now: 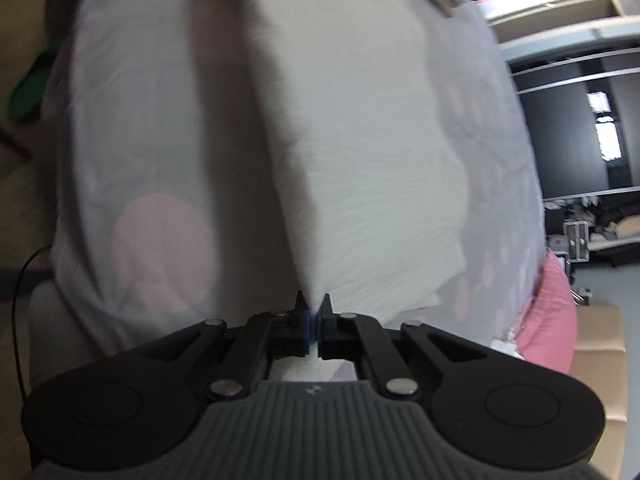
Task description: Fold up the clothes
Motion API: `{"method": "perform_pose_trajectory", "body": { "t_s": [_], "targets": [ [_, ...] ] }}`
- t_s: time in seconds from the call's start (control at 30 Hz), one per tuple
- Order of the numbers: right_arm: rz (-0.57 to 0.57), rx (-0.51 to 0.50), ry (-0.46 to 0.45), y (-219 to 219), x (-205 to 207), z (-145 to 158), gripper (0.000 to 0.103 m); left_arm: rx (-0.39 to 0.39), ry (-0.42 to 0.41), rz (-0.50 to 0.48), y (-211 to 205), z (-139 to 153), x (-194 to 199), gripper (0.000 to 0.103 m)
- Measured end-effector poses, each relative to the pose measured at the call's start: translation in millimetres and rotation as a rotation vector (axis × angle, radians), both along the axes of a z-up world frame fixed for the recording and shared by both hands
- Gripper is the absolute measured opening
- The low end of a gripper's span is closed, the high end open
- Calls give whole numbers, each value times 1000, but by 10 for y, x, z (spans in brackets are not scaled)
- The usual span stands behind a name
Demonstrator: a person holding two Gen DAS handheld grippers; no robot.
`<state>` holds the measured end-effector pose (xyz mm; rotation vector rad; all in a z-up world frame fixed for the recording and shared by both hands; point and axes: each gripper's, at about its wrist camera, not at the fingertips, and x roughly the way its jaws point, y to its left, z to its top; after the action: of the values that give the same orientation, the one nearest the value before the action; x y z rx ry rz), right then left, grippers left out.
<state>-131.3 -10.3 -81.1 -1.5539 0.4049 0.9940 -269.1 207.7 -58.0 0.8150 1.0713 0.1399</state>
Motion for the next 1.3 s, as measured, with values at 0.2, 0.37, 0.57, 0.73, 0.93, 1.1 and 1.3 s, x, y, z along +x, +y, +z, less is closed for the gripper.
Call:
{"method": "perform_pose_trajectory", "body": {
  "t_s": [0.2, 0.37, 0.57, 0.73, 0.93, 1.1, 1.3],
  "targets": [
    [21, -64, 29, 9, -28, -134, 4, 23, 167, -66, 7, -397, -9, 3],
    [42, -96, 37, -8, -79, -196, 4, 34, 247, -96, 40, -617, -15, 3],
    [71, -136, 45, -47, -159, -282, 6, 21, 265, -98, 83, -654, 9, 4],
    [94, -156, 47, -77, -231, -310, 13, 14, 267, -83, 103, -629, 8, 17],
    [111, -106, 158, -88, -329, -45, 41, -102, 206, -52, 77, -329, 0, 32],
    [92, -10, 234, -35, -287, 257, 44, -198, 151, -46, 59, -79, 59, 43],
    [-116, 173, 330, 93, 129, 586, 45, -337, 73, 55, 237, 164, 332, 43]
  ]
}}
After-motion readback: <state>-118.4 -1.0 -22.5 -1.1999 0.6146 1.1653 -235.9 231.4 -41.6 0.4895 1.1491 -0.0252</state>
